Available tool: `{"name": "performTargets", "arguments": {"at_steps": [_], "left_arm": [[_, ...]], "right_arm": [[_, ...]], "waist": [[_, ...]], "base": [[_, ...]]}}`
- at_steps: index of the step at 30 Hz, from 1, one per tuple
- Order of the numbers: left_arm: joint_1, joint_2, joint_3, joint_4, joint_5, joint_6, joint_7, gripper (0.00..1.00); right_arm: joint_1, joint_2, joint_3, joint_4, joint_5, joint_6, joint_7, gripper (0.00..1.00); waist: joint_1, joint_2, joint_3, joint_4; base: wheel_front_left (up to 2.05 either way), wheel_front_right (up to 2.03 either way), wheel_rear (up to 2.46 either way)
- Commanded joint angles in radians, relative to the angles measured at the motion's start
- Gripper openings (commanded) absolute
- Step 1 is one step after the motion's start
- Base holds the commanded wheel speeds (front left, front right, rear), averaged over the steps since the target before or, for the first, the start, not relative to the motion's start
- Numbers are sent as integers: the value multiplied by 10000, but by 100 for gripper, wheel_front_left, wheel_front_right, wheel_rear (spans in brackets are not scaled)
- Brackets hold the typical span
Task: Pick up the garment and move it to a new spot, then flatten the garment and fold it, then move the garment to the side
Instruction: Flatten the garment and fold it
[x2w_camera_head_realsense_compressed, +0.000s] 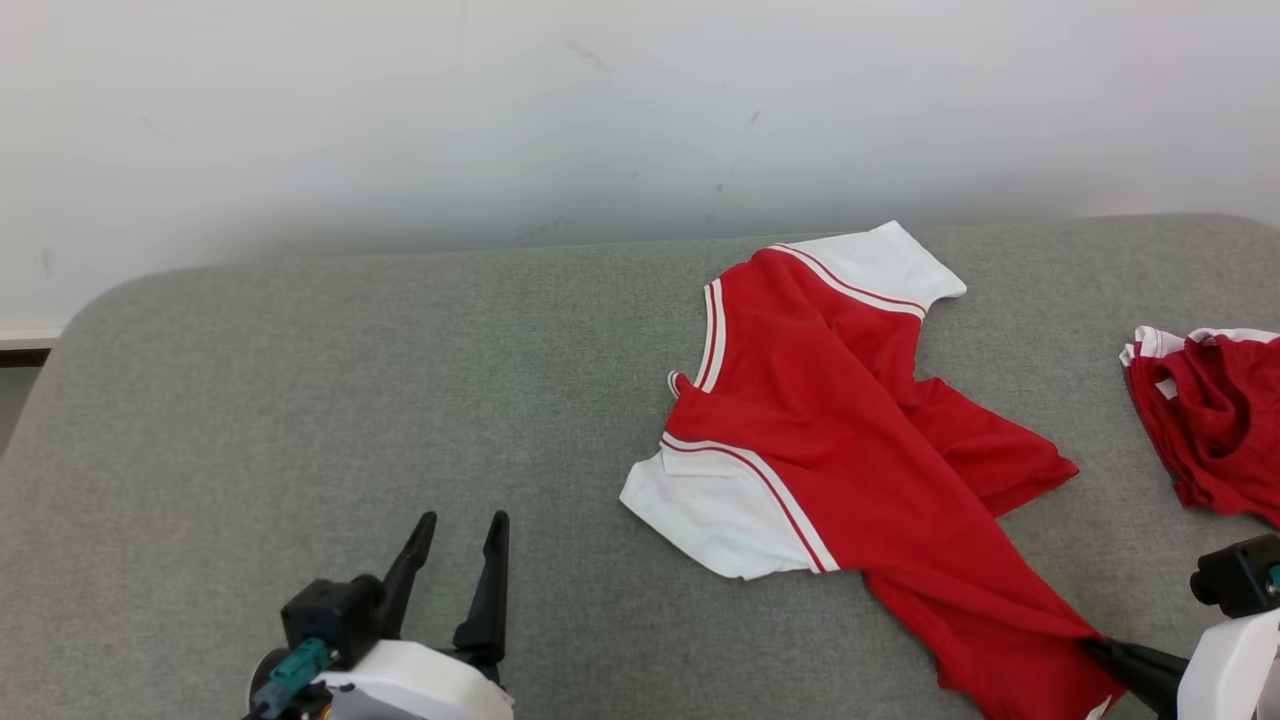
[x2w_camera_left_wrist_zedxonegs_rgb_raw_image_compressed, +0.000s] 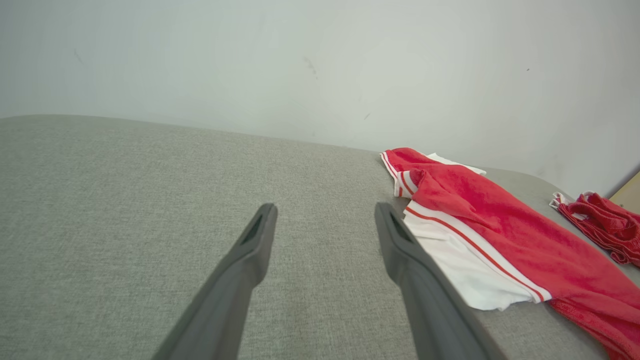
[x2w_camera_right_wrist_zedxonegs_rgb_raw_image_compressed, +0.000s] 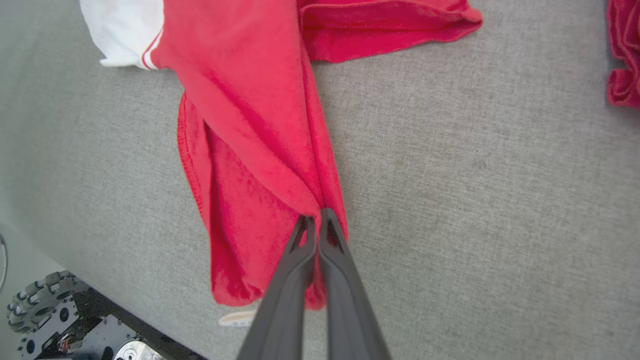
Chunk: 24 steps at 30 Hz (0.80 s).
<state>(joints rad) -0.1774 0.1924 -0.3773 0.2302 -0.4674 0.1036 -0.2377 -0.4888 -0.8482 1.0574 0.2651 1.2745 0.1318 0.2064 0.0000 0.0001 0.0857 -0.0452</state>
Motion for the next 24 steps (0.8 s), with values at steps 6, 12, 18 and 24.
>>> {"name": "performTargets", "arguments": {"at_steps": [6,12,18,24], "left_arm": [[73,108,-58,28,-139,-13,71,100],[-24,197,-159,106,-154,-57,263,100],[-284,304,-361,149,-59,-156,576,100],[-1044,438,-694,493,51,-458,1380,100]], "right_arm": [[295,727,-506,646,-146,-25,-507,100],[574,1054,-1455,540,-34,-25,-1552,100],[957,1600,-2705,267,-477,-25,-3302,100],[1304,2580,-3975,437,-1206,-25,-4477,100]], "waist": [[0,-1,0,-56],[0,-1,-98,-114],[0,-1,-142,-464],[0,-1,69,-916]], "base": [[0,0,0],[0,0,0],[0,0,0],[0,0,0]]}}
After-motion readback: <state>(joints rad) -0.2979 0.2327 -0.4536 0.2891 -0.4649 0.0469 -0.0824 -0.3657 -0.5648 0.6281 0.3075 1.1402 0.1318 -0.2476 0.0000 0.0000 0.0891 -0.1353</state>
